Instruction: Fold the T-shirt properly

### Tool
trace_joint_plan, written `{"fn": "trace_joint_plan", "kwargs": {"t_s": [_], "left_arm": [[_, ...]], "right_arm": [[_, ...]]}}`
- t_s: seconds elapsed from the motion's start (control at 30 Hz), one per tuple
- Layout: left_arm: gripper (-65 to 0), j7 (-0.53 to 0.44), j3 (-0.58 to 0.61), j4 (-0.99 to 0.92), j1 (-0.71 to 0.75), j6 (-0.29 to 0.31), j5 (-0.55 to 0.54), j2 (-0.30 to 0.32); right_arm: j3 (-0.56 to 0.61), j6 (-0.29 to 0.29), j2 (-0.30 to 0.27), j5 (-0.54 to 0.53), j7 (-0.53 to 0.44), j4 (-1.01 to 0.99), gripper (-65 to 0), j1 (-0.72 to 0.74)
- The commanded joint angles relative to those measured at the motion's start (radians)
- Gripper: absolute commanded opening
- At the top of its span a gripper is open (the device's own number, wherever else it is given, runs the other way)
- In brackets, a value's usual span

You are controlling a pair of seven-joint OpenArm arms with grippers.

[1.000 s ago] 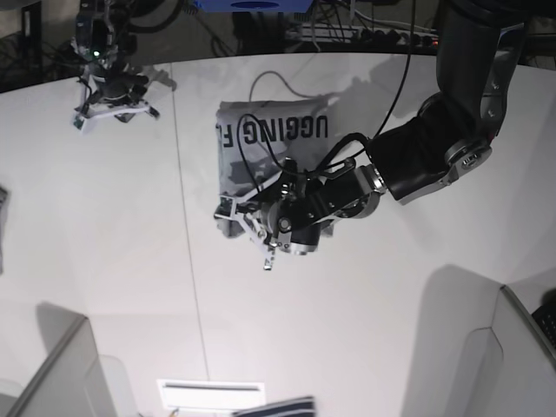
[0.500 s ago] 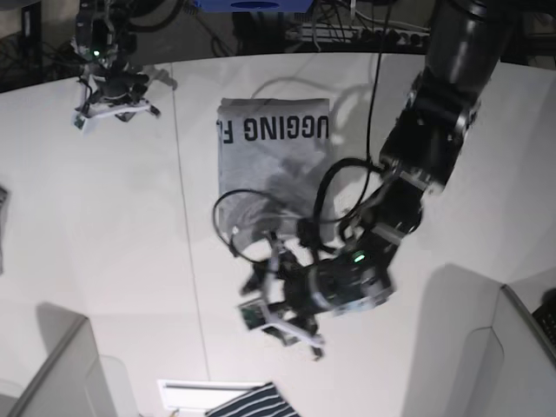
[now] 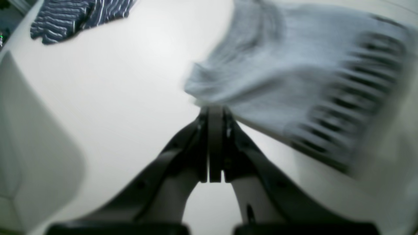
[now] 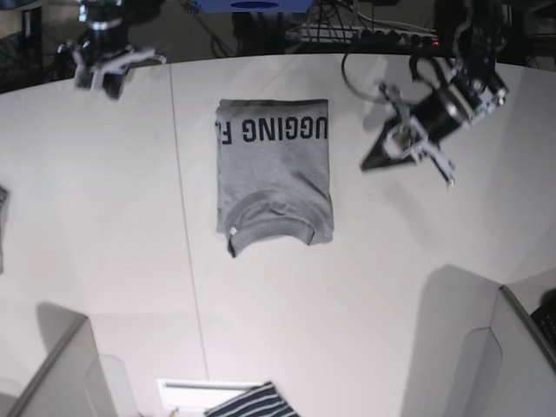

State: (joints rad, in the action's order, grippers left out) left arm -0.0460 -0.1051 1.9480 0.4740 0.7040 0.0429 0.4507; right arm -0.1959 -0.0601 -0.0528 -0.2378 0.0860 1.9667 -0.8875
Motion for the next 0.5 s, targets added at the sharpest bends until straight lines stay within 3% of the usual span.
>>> {"fn": "trace_joint_plan", "kwargs": {"t_s": [0.0, 0.17, 0.33, 0.47], "left_arm": [[-65.0, -0.087, -0.021, 0.008, 0.065, -0.006, -0.007, 0.003], [-65.0, -0.283, -0.068, -0.051, 0.342, -0.006, 0.067, -0.002], [-65.0, -0.312, -0.052, -0.143, 0.538, -0.006, 0.105, -0.003], [-65.0, -0.311, 0.052, -0.342, 0.575, -0.006, 0.104, -0.002]], "right_arm": [[-0.009, -0.011, 0.000, 0.022, -0.048, 0.023, -65.0, -0.046], [0.005, -0.011, 0.028, 0.028, -0.068, 0.020, -65.0, -0.220], [0.095, -0.014, 0.032, 0.028, 0.148, -0.017, -65.0, -0.341], [0.229, -0.014, -0.002, 0.028, 0.278, -0.206, -65.0, -0.233]]}}
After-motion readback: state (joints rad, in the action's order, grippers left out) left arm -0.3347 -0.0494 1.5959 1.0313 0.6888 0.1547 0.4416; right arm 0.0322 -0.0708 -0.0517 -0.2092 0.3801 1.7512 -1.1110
